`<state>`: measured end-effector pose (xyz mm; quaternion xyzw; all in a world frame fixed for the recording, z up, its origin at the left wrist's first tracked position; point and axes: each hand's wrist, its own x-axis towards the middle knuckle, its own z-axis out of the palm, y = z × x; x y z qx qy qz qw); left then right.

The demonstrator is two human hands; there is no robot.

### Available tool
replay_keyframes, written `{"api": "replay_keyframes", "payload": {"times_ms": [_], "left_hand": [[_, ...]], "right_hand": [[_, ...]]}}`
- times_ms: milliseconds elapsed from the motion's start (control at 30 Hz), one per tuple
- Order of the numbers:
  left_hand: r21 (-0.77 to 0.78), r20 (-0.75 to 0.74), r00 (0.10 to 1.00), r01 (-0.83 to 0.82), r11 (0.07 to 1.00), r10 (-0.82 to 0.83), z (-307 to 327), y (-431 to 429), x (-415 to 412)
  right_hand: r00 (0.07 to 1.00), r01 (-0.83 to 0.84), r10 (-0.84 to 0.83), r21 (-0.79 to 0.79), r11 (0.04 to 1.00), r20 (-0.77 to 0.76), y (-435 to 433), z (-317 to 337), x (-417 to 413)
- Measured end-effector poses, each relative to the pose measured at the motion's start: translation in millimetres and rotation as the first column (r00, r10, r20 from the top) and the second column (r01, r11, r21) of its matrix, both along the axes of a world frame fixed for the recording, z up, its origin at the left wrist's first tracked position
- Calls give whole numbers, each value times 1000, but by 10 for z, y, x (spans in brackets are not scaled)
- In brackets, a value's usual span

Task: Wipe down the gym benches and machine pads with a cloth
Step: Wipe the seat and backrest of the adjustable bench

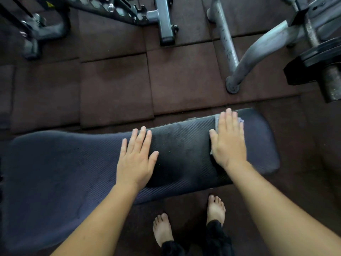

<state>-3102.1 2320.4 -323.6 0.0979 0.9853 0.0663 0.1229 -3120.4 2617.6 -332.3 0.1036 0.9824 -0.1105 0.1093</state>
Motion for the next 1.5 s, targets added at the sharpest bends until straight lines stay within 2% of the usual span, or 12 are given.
{"api": "replay_keyframes", "payload": {"times_ms": [100,233,367,433,533,667,833,967,1133,1233,1367,1500], "left_hand": [[-28,-19,999,-42,999,41,-4,-461,45],[-71,-5,997,-82,994,82,-65,-893,107],[-62,-25,997,-79,995,77,-158,-976,133],[-59,-40,996,-78,995,75,-179,-978,139],[-31,-61,996,-73,997,71,-202,-996,158],[-23,-81,994,-72,997,70,-228,-997,148],[-21,-108,992,-70,997,67,-241,-995,143],[-25,-89,993,-75,997,73,-224,-993,145],[-38,-107,991,-81,996,77,-223,-976,149],[-41,-126,989,-82,996,77,-238,-973,156],[-30,-135,987,-87,996,82,-240,-982,157],[-24,-125,989,-88,996,85,-229,-981,162]], "right_hand": [[997,-71,69,-50,996,-24,-760,2,-78],[957,-289,287,-57,956,-39,-1769,-9,-92],[900,-436,434,-61,898,-37,-1681,-27,-37],[922,-387,386,-7,922,-33,-1248,-75,20],[991,-135,134,27,990,27,-657,-12,168],[995,96,-96,48,994,-1,-1066,16,74],[986,-166,165,-27,986,-26,-2135,10,-54],[918,-396,395,-69,916,-26,-1915,-14,-22],[993,-118,118,-1,993,17,-770,0,39],[1000,-6,6,10,1000,-15,-1185,5,-16],[958,-282,280,-32,959,-64,-2123,-21,83],[911,-410,405,-56,911,-71,-1766,-51,210]]}}
